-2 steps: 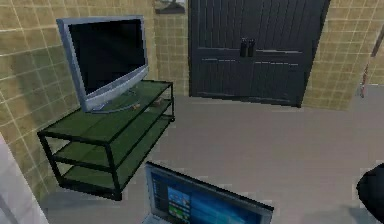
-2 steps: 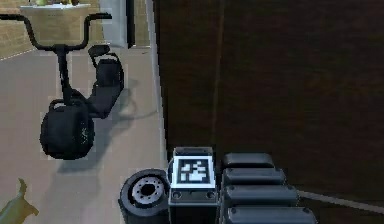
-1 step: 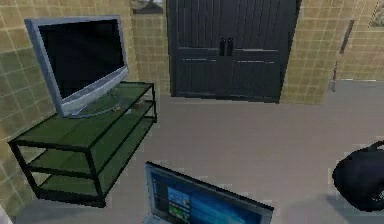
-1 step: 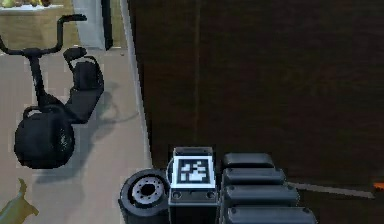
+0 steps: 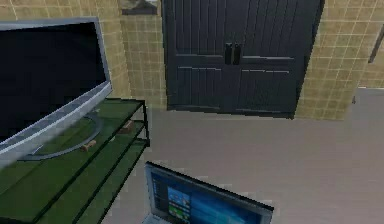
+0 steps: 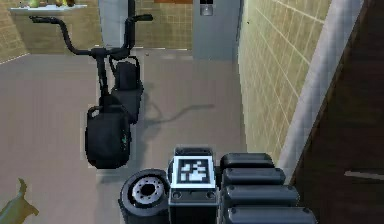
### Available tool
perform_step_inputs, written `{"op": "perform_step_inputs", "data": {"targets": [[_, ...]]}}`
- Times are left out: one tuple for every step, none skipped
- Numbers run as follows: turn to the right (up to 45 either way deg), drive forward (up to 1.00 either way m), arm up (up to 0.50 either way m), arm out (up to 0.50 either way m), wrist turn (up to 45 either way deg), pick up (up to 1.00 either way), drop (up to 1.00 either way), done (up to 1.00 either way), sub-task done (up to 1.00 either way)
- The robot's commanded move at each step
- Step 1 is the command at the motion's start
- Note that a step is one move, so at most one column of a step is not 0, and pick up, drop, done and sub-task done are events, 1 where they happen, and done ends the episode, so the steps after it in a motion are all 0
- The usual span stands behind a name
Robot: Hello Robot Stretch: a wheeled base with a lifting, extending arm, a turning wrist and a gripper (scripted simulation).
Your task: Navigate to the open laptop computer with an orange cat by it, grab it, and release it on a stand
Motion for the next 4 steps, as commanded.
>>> {"op": "perform_step_inputs", "data": {"targets": [[-6.0, 0.0, 0.0, 0.0, 0.0, 0.0, 0.0, 0.0, 0.0], [0.0, 1.0, 0.0, 0.0, 0.0, 0.0, 0.0, 0.0, 0.0], [-9.0, 0.0, 0.0, 0.0, 0.0, 0.0, 0.0, 0.0, 0.0], [0.0, 0.3, 0.0, 0.0, 0.0, 0.0, 0.0, 0.0, 0.0]]}}
